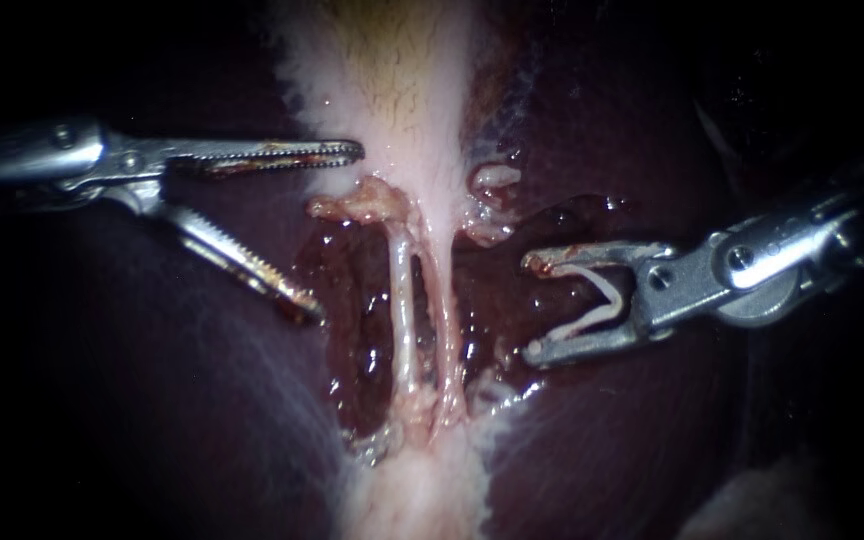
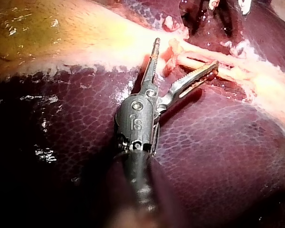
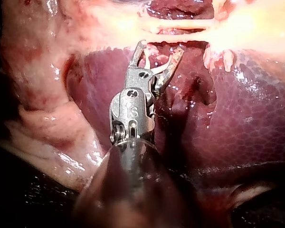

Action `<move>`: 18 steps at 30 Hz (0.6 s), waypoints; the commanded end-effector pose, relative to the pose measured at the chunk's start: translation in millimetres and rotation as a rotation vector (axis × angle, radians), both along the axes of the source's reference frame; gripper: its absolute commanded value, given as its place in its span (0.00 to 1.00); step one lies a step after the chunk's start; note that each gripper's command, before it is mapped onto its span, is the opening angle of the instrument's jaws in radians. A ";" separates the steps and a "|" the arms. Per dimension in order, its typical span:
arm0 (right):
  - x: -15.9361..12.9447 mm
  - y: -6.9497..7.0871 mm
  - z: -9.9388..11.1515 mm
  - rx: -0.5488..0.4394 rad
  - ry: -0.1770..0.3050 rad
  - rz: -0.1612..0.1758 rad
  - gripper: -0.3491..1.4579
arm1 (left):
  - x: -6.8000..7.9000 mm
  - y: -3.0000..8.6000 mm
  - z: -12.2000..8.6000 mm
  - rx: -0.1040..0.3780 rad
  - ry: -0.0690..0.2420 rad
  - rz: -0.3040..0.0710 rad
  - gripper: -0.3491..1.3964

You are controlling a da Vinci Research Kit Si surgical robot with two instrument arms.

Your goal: Grabbing gallbladder

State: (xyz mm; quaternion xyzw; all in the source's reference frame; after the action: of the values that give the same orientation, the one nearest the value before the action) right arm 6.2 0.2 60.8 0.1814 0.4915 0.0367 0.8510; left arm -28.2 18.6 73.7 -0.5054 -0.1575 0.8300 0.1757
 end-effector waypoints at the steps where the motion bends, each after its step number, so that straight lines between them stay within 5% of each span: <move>1: 0.0 0.0 0.0 0.000 0.000 0.000 0.47 | 0.1 0.0 0.6 -0.001 0.003 0.004 0.80; 12: 0.1 0.0 0.0 0.000 0.000 0.000 0.47 | 0.4 -0.3 1.9 -0.013 0.029 0.010 0.58; 18: 0.1 0.0 0.0 0.000 0.000 0.000 0.47 | 0.5 -0.2 1.7 -0.004 0.060 -0.044 0.39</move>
State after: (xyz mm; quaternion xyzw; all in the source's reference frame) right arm 6.3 0.2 60.8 0.1812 0.4914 0.0368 0.8511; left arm -27.7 18.5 75.4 -0.4825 -0.1374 0.8417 0.1997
